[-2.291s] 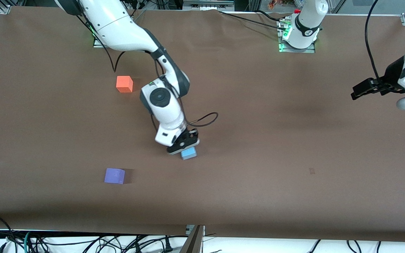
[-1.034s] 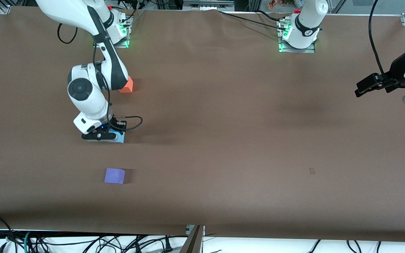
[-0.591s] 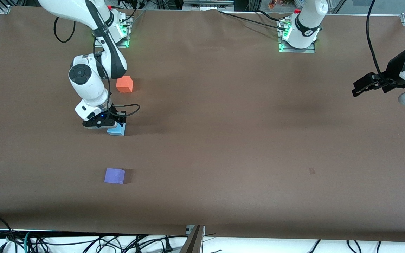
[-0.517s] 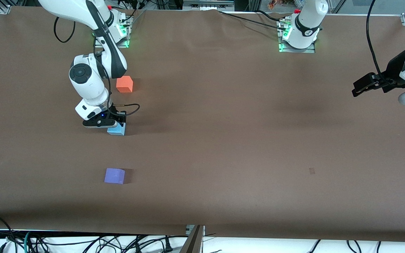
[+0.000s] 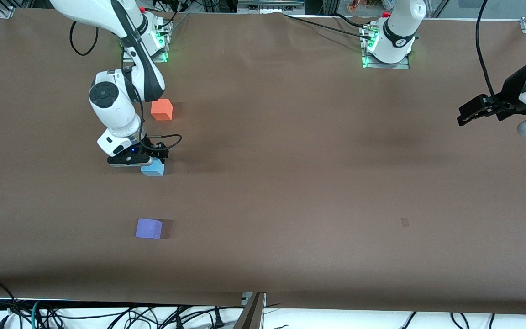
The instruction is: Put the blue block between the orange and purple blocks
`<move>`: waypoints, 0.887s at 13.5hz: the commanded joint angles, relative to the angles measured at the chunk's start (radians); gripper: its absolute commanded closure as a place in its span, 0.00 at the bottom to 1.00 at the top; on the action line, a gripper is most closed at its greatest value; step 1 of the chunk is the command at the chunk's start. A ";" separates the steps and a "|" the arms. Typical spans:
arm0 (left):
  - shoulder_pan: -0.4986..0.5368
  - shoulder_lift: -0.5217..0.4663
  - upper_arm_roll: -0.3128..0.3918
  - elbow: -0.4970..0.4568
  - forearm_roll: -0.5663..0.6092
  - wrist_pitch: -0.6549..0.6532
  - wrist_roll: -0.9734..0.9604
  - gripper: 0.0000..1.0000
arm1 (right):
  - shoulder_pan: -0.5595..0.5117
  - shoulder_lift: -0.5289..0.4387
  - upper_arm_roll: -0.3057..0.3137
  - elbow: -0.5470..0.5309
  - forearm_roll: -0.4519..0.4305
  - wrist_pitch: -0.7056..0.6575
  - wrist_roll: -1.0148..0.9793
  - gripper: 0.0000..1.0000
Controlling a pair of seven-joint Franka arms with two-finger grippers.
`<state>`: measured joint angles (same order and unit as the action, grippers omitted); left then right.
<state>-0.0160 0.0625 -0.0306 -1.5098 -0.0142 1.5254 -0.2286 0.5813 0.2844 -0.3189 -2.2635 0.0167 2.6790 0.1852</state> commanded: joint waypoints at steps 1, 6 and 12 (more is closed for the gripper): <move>-0.004 0.008 -0.003 0.022 0.023 -0.018 -0.009 0.00 | 0.005 -0.025 -0.032 0.163 0.014 -0.241 -0.097 0.00; -0.004 0.008 -0.003 0.023 0.023 -0.018 -0.011 0.00 | 0.003 -0.025 -0.081 0.512 0.014 -0.716 -0.210 0.00; -0.004 0.008 -0.003 0.023 0.022 -0.019 -0.011 0.00 | -0.005 -0.019 -0.106 0.780 -0.001 -1.030 -0.263 0.00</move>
<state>-0.0160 0.0625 -0.0306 -1.5098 -0.0138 1.5254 -0.2286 0.5801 0.2449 -0.4011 -1.5470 0.0157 1.7126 -0.0277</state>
